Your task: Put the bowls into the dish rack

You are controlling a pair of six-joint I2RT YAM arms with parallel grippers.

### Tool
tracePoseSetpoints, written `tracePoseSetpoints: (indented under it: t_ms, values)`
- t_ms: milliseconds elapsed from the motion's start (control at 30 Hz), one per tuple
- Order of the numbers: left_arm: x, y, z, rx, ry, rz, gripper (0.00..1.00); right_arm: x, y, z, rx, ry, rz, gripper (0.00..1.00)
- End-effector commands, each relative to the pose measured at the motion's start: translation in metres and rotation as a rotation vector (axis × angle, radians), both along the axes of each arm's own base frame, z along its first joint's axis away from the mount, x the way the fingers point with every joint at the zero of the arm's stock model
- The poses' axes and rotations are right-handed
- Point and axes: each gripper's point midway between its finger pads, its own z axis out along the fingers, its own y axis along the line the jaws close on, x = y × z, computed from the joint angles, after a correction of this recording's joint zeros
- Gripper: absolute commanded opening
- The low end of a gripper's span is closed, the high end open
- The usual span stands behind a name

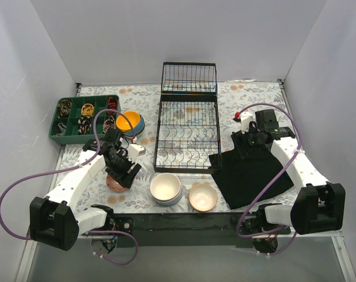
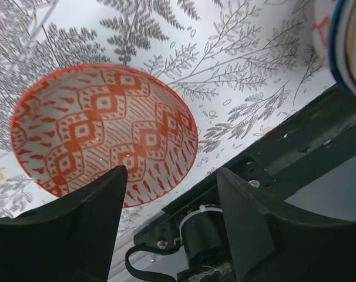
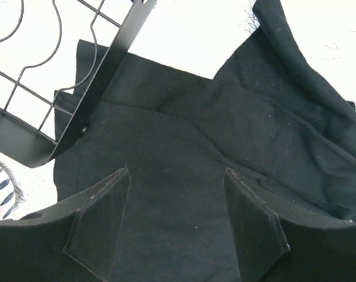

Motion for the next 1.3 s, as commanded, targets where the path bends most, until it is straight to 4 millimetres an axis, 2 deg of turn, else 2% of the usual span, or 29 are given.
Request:
tracePoseSetpoints:
  t_ms: [0, 133, 267, 333, 367, 500, 533, 700, 800, 900, 967, 1100, 1267]
  values:
    - [-0.006, 0.005, -0.014, 0.048, 0.031, 0.032, 0.61, 0.017, 0.003, 0.019, 0.016, -0.056, 0.006, 0.73]
    - [-0.010, 0.004, -0.027, 0.070, 0.050, 0.045, 0.58, 0.018, 0.005, 0.018, 0.022, -0.053, 0.011, 0.73]
    - [-0.002, 0.007, -0.036, 0.098, 0.009, 0.045, 0.48, 0.019, 0.005, 0.017, 0.028, -0.052, 0.001, 0.73]
    - [0.001, 0.005, -0.037, 0.091, -0.002, 0.039, 0.33, 0.017, 0.004, 0.014, 0.025, -0.048, -0.006, 0.73]
    - [0.002, 0.001, -0.035, 0.078, -0.007, 0.033, 0.22, 0.017, 0.004, 0.015, 0.024, -0.049, -0.011, 0.73]
    - [0.005, -0.004, -0.030, 0.052, -0.032, 0.017, 0.19, 0.013, 0.003, 0.011, 0.020, -0.042, -0.012, 0.73]
    - [-0.003, -0.001, -0.038, 0.060, -0.011, 0.013, 0.19, 0.011, 0.001, 0.008, 0.016, -0.041, -0.014, 0.72]
    - [-0.005, 0.004, -0.048, 0.089, -0.018, 0.017, 0.18, 0.010, 0.002, 0.006, 0.017, -0.040, -0.017, 0.73]
    - [-0.001, 0.010, -0.050, 0.121, -0.037, 0.020, 0.13, 0.008, 0.001, 0.005, 0.016, -0.040, -0.020, 0.73]
    - [0.002, 0.010, -0.047, 0.122, -0.048, 0.028, 0.04, 0.008, 0.000, 0.006, 0.016, -0.043, -0.022, 0.72]
    - [0.003, 0.008, -0.041, 0.112, -0.054, 0.035, 0.00, 0.008, 0.000, 0.008, 0.012, -0.050, -0.023, 0.72]
    - [0.002, 0.008, -0.017, 0.109, -0.061, 0.046, 0.00, 0.008, -0.006, 0.013, -0.008, -0.078, -0.041, 0.72]
    - [0.020, 0.003, 0.037, 0.081, -0.154, 0.062, 0.00, 0.001, -0.009, 0.012, -0.001, -0.088, -0.058, 0.72]
